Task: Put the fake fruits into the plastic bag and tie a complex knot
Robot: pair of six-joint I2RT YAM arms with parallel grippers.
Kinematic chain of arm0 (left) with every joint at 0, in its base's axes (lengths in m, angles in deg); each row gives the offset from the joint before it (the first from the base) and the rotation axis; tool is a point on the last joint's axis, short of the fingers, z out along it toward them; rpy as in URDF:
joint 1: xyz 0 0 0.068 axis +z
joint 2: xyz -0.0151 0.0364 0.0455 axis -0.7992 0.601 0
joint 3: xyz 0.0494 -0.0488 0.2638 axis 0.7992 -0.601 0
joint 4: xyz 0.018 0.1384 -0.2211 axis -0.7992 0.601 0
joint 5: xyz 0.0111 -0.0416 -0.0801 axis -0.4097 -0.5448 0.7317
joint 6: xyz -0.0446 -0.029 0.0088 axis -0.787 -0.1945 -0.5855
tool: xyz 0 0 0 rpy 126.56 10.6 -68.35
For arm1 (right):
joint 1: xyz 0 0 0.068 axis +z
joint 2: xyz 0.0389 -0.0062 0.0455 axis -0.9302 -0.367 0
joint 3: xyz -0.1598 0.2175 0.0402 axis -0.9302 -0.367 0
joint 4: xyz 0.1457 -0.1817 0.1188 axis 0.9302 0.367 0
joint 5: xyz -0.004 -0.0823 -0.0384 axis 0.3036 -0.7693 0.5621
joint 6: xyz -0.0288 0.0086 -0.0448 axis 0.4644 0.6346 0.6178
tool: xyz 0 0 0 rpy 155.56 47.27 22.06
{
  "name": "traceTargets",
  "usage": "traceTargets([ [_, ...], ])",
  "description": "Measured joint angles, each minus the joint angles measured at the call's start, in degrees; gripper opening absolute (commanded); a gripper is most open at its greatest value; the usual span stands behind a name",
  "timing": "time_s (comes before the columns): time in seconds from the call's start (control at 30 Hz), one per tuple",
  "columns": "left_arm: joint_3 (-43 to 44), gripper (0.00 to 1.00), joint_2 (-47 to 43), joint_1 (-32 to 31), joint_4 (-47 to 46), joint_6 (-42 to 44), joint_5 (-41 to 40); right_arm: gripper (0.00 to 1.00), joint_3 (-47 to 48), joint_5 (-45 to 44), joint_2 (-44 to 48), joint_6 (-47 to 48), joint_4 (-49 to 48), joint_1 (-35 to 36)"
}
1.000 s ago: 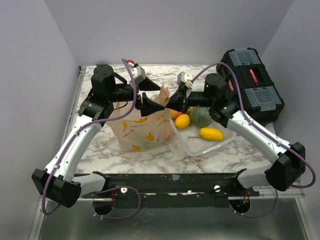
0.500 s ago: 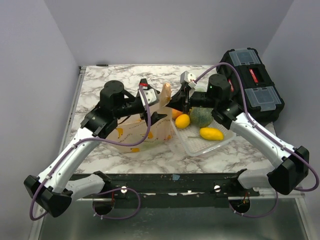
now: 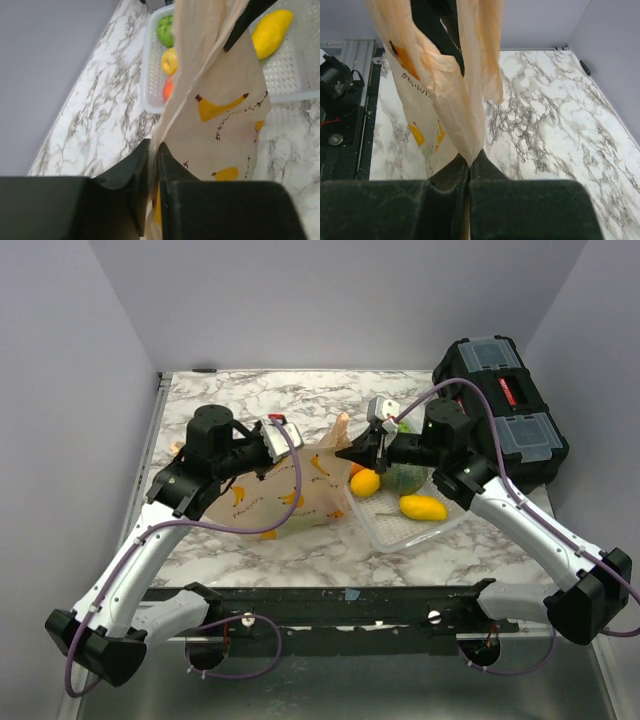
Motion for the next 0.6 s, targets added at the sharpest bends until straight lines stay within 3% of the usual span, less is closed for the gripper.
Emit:
traceTargets([
  [0.17, -0.39, 0.0, -2.29, 7.02, 2.95, -0.31, 5.92, 0.02, -0.55, -0.63, 0.13, 1.62, 0.85, -0.15],
  [0.2, -0.48, 0.0, -2.29, 7.43, 3.06, -0.55, 6.67, 0.18, -0.55, -0.55, 0.13, 1.75, 0.96, -0.15],
  [0.27, -1.27, 0.0, -2.32, 8.22, 3.15, -1.46, 9.2, 0.66, -0.5, 0.31, 0.04, 1.57, 1.36, -0.15],
  [0.33, -2.08, 0.0, -2.32, 8.57, 3.17, -2.71, 10.78, 0.94, -0.04, 1.88, -0.42, 0.63, 1.9, -0.33],
  [0.37, -2.34, 0.0, -2.29, 8.59, 3.17, -3.45, 11.54, 0.98, 0.39, 2.78, -0.81, 0.11, 1.86, -0.42],
  [0.5, -2.47, 0.0, -2.12, 8.59, 3.13, -5.53, 13.49, 0.97, 0.83, 5.31, -1.97, -4.57, -1.09, -0.42],
  [0.6, -2.54, 0.0, -2.12, 8.59, 2.86, -6.67, 14.38, 0.76, 0.81, 6.12, -3.61, -9.53, -5.73, -0.24],
])
